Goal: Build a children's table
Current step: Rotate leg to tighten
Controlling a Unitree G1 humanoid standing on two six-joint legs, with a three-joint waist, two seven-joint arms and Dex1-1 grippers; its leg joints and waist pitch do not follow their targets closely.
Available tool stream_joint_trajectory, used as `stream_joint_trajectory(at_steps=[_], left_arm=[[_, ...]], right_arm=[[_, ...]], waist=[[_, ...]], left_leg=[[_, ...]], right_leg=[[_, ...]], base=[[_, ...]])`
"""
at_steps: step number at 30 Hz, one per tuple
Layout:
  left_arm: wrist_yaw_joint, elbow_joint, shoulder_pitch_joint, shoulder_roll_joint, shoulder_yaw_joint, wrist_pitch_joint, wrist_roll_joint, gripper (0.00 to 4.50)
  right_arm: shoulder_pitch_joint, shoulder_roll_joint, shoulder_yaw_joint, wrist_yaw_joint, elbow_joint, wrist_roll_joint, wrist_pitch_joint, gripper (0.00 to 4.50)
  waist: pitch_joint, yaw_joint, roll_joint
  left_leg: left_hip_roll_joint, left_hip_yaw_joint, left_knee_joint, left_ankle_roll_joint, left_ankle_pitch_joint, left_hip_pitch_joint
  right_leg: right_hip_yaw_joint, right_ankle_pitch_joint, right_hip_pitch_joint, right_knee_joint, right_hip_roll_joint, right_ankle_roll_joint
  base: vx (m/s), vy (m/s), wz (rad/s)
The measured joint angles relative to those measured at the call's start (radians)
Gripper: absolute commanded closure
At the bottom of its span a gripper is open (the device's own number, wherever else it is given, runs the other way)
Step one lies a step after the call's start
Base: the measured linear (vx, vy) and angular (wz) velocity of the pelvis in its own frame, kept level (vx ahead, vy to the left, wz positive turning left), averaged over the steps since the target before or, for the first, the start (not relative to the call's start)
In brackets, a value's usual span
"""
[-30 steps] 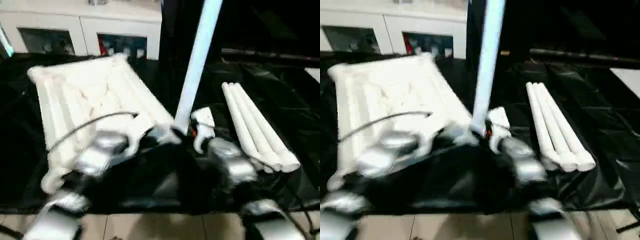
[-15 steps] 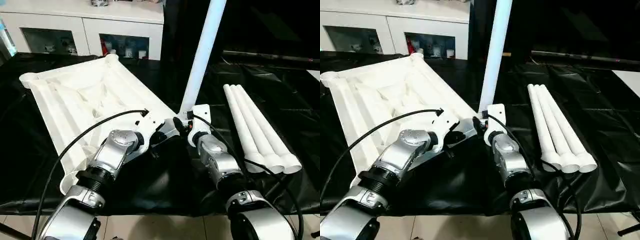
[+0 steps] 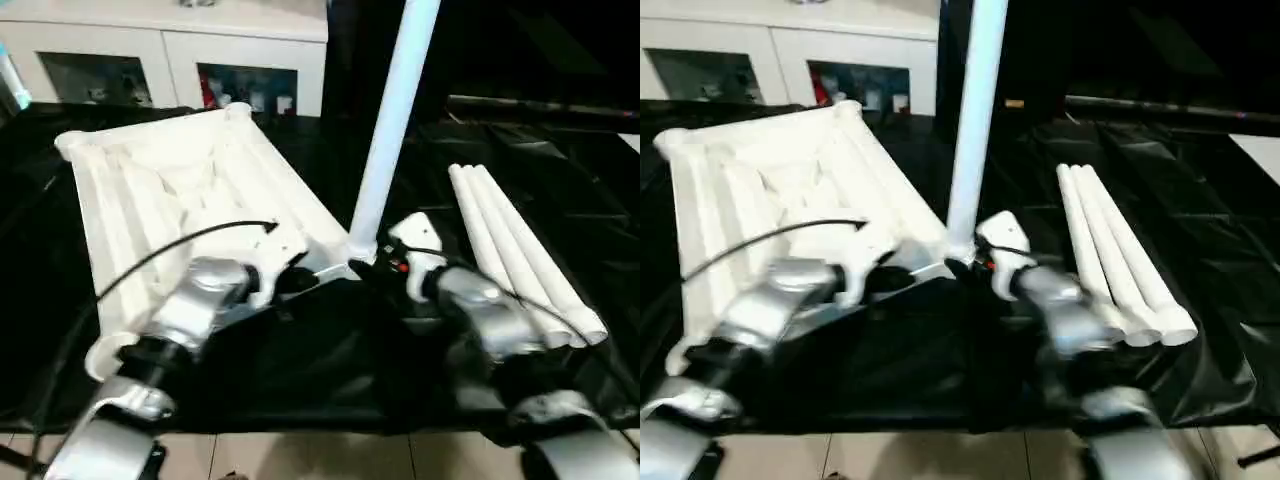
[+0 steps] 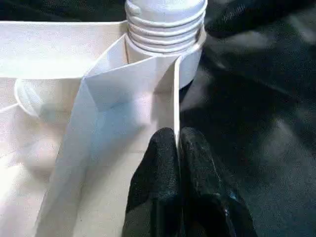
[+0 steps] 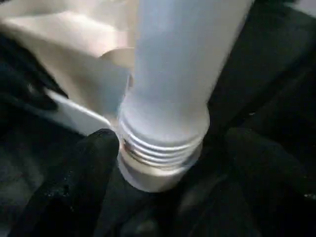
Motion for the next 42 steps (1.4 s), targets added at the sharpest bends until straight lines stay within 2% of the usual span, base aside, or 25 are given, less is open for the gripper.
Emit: stream_joint_trajectory(at_steps=[6,9,12,13,24,27,31,34,39,42], left_arm=[[-0.112,-0.069,0.035,0.054,-0.012,0.029,-0.038,4.50],[-0.129,-0.079,0.036,0.056,-0.016,0.029,-0.040,4.50],[-0.133,-0.080,0.036,0.056,-0.016,0.029,-0.040,4.50],[-0.133,-0.080,0.036,0.056,-0.016,0.029,-0.040,4.50],[-0.136,-0.091,0.044,0.060,-0.017,0.034,-0.041,4.50],[-0.098,-0.077,0.036,0.041,-0.009,0.042,-0.031,4.50],[0.075,0.017,-0.027,-0.065,-0.004,0.055,0.018,4.50],[0.180,0.063,-0.043,-0.132,-0.002,0.066,0.037,4.50],[0.299,0.109,-0.076,-0.222,-0.003,0.088,0.068,4.50],[0.335,0.129,-0.088,-0.252,-0.004,0.089,0.074,4.50]], right_arm=[[0.008,-0.003,0.032,0.093,-0.045,0.024,0.033,0.66],[0.011,-0.003,0.033,0.108,-0.057,0.025,0.050,0.66],[0.011,-0.003,0.033,0.112,-0.057,0.028,0.052,0.66],[0.011,-0.003,0.033,0.113,-0.057,0.029,0.053,0.94],[0.028,0.011,0.028,0.123,-0.061,0.048,0.070,1.70],[0.040,0.058,-0.008,0.042,-0.048,0.056,0.072,1.74],[0.038,0.190,-0.104,-0.281,0.024,0.050,0.057,1.75],[0.028,0.246,-0.134,-0.450,0.060,0.044,0.055,1.76],[-0.018,0.304,-0.171,-0.630,0.129,0.026,0.039,1.76],[-0.039,0.311,-0.189,-0.668,0.169,0.019,0.013,1.76]], waist=[[0.002,0.001,0.000],[0.002,0.007,0.000],[0.002,0.006,0.000],[0.002,0.006,0.000],[0.002,0.005,0.000],[0.002,0.003,0.000],[0.000,0.001,0.002],[0.000,0.003,0.002],[0.000,0.003,0.003],[-0.001,0.003,0.005]], left_leg=[[0.000,0.000,0.001,0.000,0.000,-0.005],[0.000,0.000,0.003,0.001,0.000,-0.012],[0.000,0.000,0.005,0.002,-0.001,-0.013],[0.000,0.000,0.005,0.002,-0.001,-0.013],[0.000,0.000,0.005,0.002,-0.001,-0.013],[0.000,0.000,0.006,0.002,-0.001,-0.012],[0.000,0.000,0.008,0.000,0.001,-0.005],[0.000,0.000,0.008,0.000,0.000,0.007],[-0.002,0.000,0.009,0.000,0.000,0.005],[-0.002,0.001,0.009,0.000,0.000,0.004]], right_leg=[[0.000,0.000,-0.004,0.000,0.000,-0.001],[0.000,0.001,-0.009,0.001,0.000,-0.001],[0.000,0.001,-0.010,0.001,0.000,-0.002],[0.000,0.001,-0.010,0.001,0.000,-0.002],[0.000,0.001,-0.010,0.002,0.000,-0.002],[0.000,0.002,-0.010,0.003,0.000,-0.003],[0.001,0.005,-0.004,0.004,0.000,-0.004],[0.001,0.000,0.006,0.001,-0.001,0.004],[0.004,-0.001,0.008,-0.001,-0.002,0.004],[0.004,0.000,0.009,-0.001,-0.002,0.004]], base=[[0.000,0.000,0.00],[0.000,0.000,0.00],[0.000,0.000,0.00],[0.000,0.000,0.00],[0.000,0.000,0.00],[0.000,0.000,0.00],[0.000,0.000,0.00],[0.000,0.000,0.00],[0.000,0.000,0.00],[0.000,0.000,0.00]])
